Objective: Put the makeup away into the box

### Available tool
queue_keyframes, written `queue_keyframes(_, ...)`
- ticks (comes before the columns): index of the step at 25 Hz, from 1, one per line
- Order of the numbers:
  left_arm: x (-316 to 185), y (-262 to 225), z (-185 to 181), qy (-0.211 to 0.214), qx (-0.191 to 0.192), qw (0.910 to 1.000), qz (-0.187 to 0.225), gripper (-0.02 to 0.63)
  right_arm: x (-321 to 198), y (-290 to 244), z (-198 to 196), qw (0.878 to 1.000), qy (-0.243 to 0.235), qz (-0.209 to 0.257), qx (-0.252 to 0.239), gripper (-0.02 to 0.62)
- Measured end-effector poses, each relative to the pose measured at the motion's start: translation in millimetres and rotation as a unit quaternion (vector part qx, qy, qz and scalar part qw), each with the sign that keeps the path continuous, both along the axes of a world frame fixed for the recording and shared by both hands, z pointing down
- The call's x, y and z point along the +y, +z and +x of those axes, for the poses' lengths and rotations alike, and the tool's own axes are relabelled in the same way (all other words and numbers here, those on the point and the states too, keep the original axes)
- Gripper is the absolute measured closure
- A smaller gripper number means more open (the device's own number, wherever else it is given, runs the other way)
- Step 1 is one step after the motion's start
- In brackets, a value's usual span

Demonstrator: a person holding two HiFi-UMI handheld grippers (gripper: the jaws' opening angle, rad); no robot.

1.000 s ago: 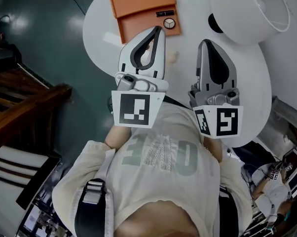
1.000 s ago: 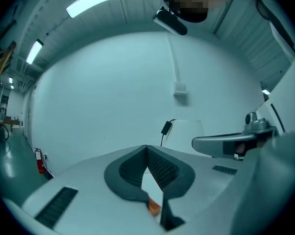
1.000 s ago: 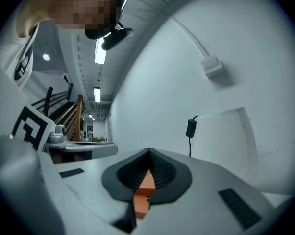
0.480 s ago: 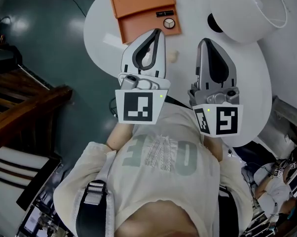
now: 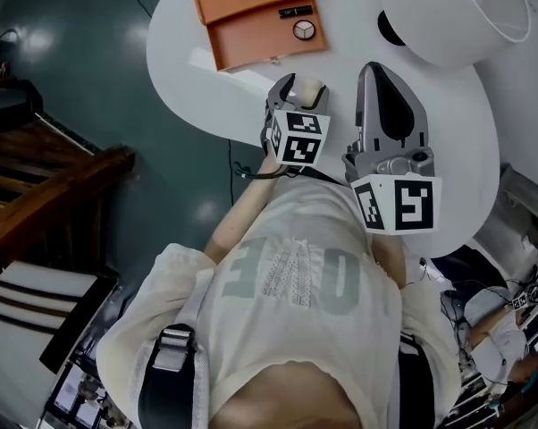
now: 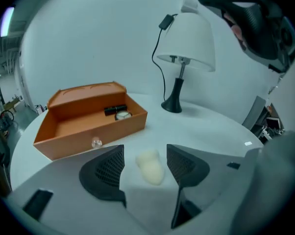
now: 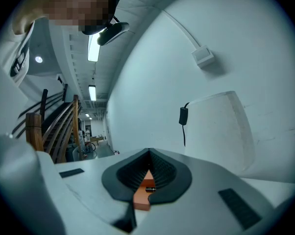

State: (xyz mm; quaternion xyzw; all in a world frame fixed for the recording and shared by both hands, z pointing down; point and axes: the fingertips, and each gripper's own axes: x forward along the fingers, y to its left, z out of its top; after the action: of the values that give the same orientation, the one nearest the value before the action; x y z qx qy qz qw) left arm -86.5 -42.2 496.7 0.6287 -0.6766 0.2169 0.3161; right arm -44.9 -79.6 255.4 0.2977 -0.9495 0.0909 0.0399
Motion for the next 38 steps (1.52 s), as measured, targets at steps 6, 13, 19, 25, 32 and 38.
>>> queue_keyframes(6,4,29,10,0.008,-0.003,0.999,-0.044,0.351,-5,10,3,1.0,0.0,-0.013,0.005,0.591)
queue_keyframes(13,1,38,17,0.032,-0.017,0.9975,-0.06,0.357,-11,14,7,1.0,0.006,-0.018,0.004,0.591)
queue_keyframes(19,-8,12,8,0.029,-0.03,0.9987,-0.03,0.431,-8,8,11,1.0,0.009,-0.012,0.001,0.591)
queue_keyframes(25,-38,-138,-19,-0.007,-0.055,0.9864,0.155,0.433,-10,-9,8,1.0,0.006,0.01,-0.011,0.591)
queue_keyframes(32,-21,-300,-51,-0.061,-0.093,0.927,0.358,0.442,-4,-25,1,0.999,-0.003,0.028,-0.025,0.591)
queue_keyframes(38,-16,-303,-50,-0.061,-0.121,0.9248,0.356,0.459,1,-24,-5,0.999,-0.016,0.029,-0.024,0.591)
